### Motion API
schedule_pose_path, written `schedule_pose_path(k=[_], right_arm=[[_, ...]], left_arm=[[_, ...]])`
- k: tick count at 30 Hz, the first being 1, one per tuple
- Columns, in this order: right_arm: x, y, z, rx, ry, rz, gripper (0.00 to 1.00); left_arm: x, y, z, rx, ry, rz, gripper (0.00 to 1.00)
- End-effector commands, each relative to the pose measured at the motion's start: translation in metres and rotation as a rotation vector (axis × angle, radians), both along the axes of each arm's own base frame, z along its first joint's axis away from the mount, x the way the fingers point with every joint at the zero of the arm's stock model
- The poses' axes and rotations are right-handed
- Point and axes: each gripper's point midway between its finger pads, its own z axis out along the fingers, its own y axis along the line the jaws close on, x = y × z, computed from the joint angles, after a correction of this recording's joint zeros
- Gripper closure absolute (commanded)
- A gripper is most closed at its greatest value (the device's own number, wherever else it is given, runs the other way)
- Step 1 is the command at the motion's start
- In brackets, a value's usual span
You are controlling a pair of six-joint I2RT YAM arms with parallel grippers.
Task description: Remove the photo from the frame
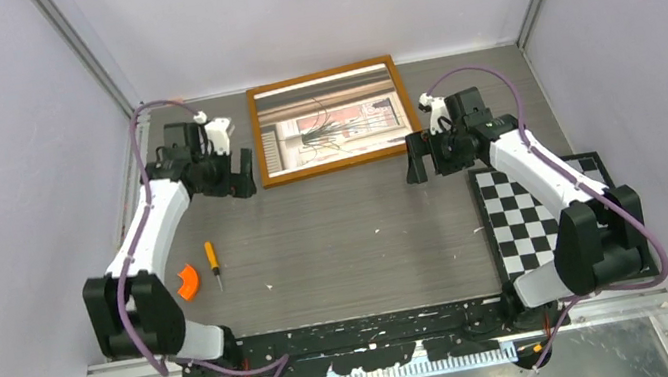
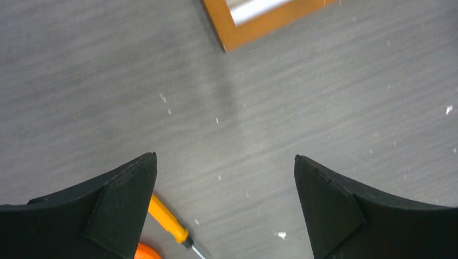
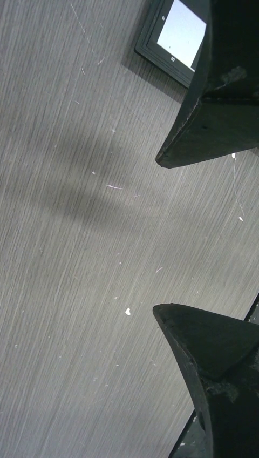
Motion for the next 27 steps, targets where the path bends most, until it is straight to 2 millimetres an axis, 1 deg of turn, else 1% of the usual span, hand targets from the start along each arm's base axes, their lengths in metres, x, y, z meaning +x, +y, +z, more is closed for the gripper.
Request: schedule_pose_path(k=[1,3,6,7,11,14,15,16,22,23,27], right_arm=[[0.015,0.001,-0.002,0.001,-0.009,-0.035,0.0],[0.021,-0.002,-0.007,-0.007,0.005,-0.064,0.0],[0.032,-0.005,-0.017,-0.008,0.028,-0.111,0.0],[0.036,-0.005,-0.02,-0.003,0.033,-0.125,0.0],[0.052,0.001,-0.037,0.021,0.057,-0.157,0.0],[0.064,0.002,-0.049,0.018,0.072,-0.179,0.0],[0.067,0.0,-0.055,0.008,0.081,-0.189,0.0],[0.071,0.0,-0.058,0.002,0.082,-0.198,0.0],[0.086,-0.001,-0.072,-0.003,0.086,-0.234,0.0],[0.087,-0.001,-0.074,-0.002,0.089,-0.237,0.0],[0.09,0.0,-0.08,-0.001,0.099,-0.239,0.0]], left_arm=[[0.047,-0.004,0.02,0.002,-0.077,-0.03,0.0],[0.069,-0.004,0.023,0.005,-0.085,-0.015,0.0],[0.099,-0.007,0.021,-0.006,-0.083,0.004,0.0],[0.112,-0.009,0.024,-0.018,-0.096,0.016,0.0],[0.15,-0.019,0.008,-0.072,-0.076,0.041,0.0],[0.177,-0.021,-0.006,-0.08,-0.071,0.093,0.0],[0.187,-0.021,-0.017,-0.072,-0.061,0.116,0.0],[0.195,-0.022,-0.024,-0.061,-0.058,0.131,0.0],[0.232,-0.021,-0.063,0.034,-0.06,0.166,0.0],[0.238,-0.02,-0.064,0.048,-0.069,0.171,0.01],[0.252,-0.02,-0.08,0.084,-0.076,0.178,0.1]])
